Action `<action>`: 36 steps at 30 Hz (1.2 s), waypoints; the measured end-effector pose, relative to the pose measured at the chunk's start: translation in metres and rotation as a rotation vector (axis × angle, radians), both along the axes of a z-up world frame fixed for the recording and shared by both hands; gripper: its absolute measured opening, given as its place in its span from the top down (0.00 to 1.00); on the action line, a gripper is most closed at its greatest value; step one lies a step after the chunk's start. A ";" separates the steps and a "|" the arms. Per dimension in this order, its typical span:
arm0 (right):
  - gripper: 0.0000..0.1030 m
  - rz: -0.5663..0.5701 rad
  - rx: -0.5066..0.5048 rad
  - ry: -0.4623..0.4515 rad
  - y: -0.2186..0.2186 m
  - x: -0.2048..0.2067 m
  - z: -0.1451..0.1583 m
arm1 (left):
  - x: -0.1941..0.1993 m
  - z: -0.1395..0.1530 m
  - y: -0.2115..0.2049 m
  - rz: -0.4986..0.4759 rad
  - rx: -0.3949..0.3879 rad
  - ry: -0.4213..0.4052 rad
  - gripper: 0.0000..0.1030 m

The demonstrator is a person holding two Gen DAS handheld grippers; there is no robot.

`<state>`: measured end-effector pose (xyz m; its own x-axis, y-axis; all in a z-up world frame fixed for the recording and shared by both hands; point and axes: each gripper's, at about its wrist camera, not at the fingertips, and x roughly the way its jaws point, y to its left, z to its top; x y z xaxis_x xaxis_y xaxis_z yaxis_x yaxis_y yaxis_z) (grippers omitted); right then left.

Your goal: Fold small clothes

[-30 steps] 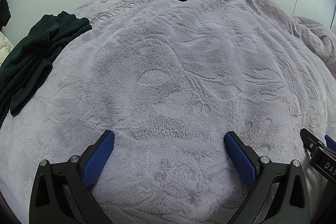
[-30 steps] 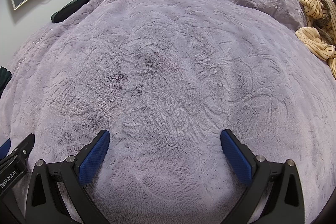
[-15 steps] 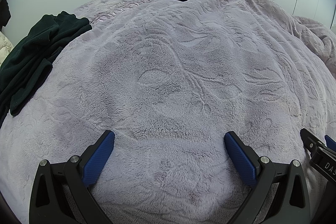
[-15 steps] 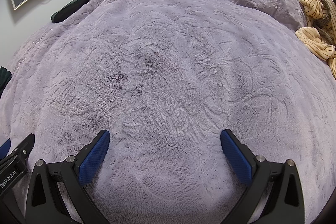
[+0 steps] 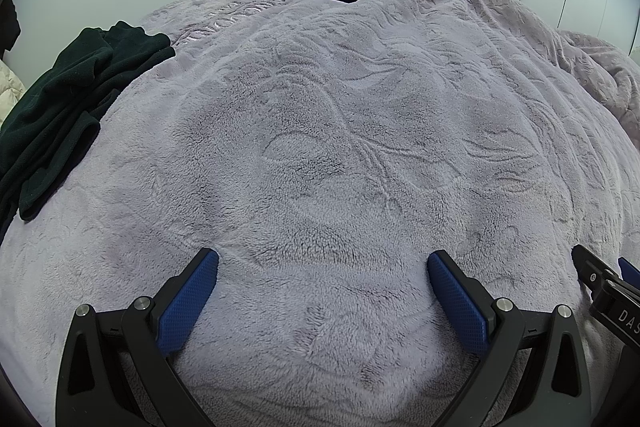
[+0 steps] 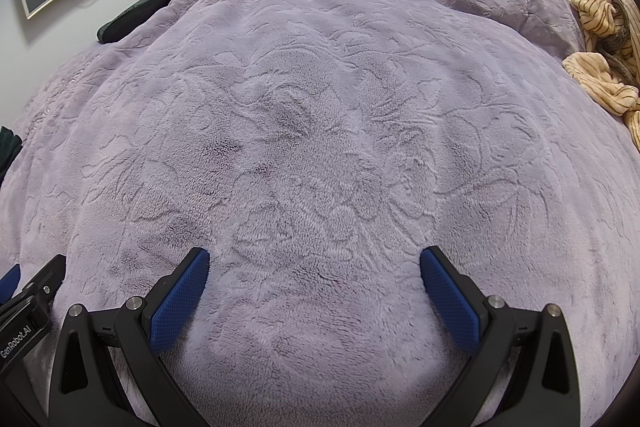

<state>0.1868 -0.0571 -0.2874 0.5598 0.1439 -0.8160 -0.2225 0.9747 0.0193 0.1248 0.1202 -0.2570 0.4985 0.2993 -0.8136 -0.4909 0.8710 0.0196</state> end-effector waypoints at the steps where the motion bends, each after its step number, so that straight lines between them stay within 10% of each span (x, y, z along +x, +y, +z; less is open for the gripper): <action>1: 0.00 0.000 0.000 0.000 0.000 0.000 0.000 | 0.000 0.000 0.000 0.000 0.000 0.000 0.00; 36: 0.00 0.001 0.001 0.001 0.002 0.001 0.002 | 0.000 -0.001 0.000 0.000 0.000 0.001 0.00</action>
